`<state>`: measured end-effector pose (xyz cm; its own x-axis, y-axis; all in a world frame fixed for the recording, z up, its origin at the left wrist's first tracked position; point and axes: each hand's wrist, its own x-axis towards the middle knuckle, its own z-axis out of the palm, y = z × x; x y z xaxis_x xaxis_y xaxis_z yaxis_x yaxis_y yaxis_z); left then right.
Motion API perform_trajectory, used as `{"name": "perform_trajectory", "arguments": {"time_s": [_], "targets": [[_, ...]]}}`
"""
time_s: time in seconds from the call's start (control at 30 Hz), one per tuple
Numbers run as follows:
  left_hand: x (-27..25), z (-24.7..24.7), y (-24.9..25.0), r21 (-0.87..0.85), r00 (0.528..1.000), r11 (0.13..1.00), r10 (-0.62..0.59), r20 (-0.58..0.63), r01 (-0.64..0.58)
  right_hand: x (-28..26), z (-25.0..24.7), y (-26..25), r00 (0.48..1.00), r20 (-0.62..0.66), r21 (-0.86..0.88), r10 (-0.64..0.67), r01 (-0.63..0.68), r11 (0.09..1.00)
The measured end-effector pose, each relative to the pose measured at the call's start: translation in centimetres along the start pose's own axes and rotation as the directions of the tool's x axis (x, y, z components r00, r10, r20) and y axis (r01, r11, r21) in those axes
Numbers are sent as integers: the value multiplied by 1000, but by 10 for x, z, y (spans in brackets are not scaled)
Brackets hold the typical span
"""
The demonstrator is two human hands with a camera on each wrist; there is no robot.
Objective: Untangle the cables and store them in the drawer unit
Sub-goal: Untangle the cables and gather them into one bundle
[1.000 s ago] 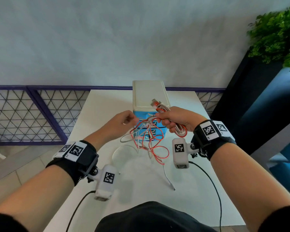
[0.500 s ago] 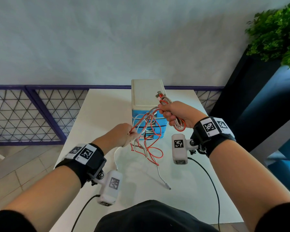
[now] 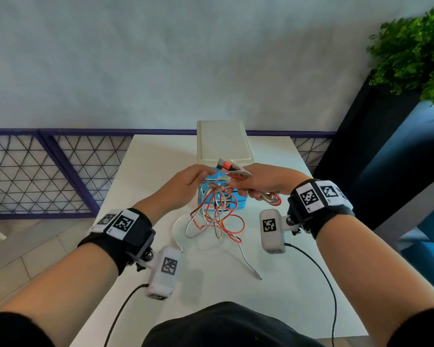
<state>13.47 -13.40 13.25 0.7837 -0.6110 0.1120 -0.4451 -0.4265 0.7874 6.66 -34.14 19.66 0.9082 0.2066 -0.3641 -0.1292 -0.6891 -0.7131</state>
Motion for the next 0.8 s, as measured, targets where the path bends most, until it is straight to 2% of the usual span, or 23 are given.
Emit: {"name": "perform_trajectory", "arguments": {"time_s": [0.1,0.17,0.3,0.4,0.6,0.7,0.8], "targets": [[1,1,-6,226,985,974,-32,170,-7,0,1,1,1000,-19,-144,-24,21,989],[1,1,-9,265,982,964,-17,189,-34,3,2,5,999,-43,-183,-22,14,983],[-1,-4,-11,123,995,990,-76,68,68,8,2,15,989,-146,-191,4,-33,981],[-2,-6,-9,122,989,985,-130,75,121,12,6,17,981,-196,-185,0,-37,982],[-7,-11,-11,6,972,976,-218,92,218,16,8,18,978,-210,-209,9,-53,976],[-8,-15,-14,-56,957,956,-286,44,288,16,8,16,980,-197,-205,8,-49,977],[-8,-16,-15,-81,953,952,-299,-40,295,15,11,18,984,-174,-219,24,-62,974]]}}
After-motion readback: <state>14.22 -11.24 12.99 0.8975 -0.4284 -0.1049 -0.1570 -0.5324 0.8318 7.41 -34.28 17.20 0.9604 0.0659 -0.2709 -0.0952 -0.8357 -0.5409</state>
